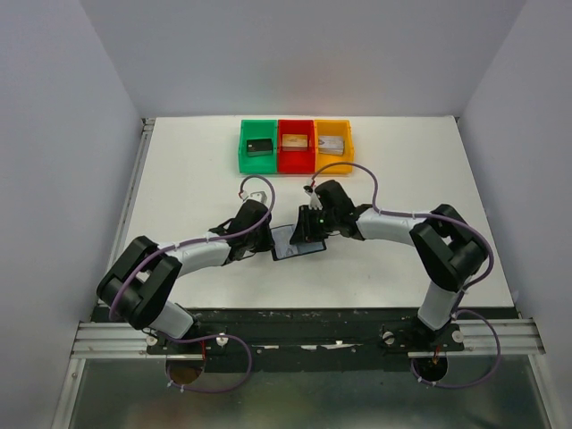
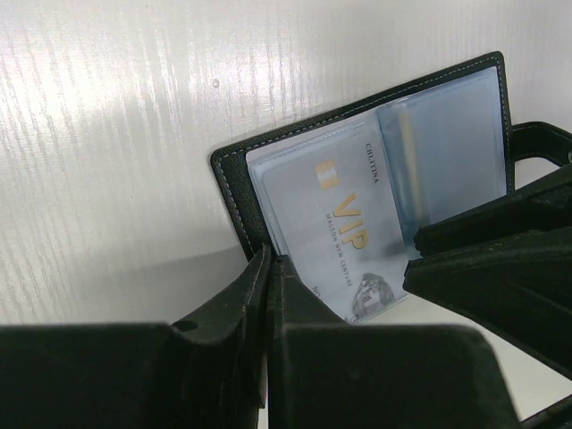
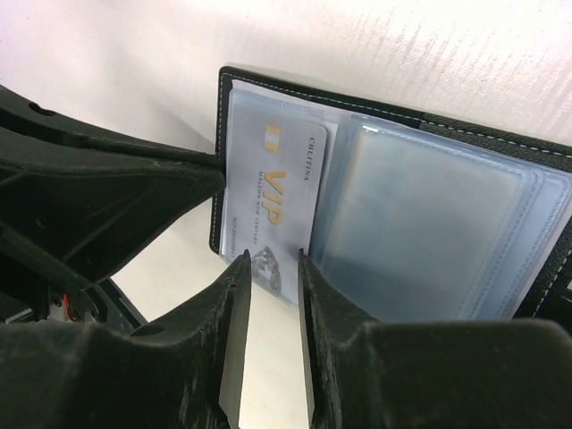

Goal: Take the credit cards out of the card holder
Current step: Remove the credit card from the card holder.

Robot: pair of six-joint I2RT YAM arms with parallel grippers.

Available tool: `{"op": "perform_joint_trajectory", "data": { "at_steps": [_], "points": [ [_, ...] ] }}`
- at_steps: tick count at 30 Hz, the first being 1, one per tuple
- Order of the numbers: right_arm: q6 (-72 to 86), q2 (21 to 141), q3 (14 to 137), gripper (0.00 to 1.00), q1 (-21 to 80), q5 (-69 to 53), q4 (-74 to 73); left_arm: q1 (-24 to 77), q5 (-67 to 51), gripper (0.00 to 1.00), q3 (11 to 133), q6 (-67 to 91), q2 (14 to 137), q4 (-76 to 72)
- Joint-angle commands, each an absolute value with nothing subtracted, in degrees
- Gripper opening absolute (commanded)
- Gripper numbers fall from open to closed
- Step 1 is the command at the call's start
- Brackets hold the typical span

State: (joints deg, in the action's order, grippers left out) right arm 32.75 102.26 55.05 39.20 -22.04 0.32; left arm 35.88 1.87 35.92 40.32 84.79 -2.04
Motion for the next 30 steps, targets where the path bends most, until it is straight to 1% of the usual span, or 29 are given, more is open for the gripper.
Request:
{"op": "perform_joint_trajectory", "data": {
  "at_steps": [1, 7, 30],
  "points": [
    [32.6, 104.0, 55.6, 0.36, 38.5, -22.6, 0.8, 35.9, 3.5, 0.11, 36.6, 39.8, 86.2, -0.4],
    [32.7, 104.8, 54.7, 0.36, 37.9, -23.3, 1.8, 35.9, 3.6, 0.09, 36.6, 40.1, 86.4, -0.4],
    [35.7, 106.1, 53.5, 0.37, 36.7, -27.9, 5.5, 35.9, 2.7, 0.06, 36.1, 40.4, 86.7, -1.3]
  ]
}}
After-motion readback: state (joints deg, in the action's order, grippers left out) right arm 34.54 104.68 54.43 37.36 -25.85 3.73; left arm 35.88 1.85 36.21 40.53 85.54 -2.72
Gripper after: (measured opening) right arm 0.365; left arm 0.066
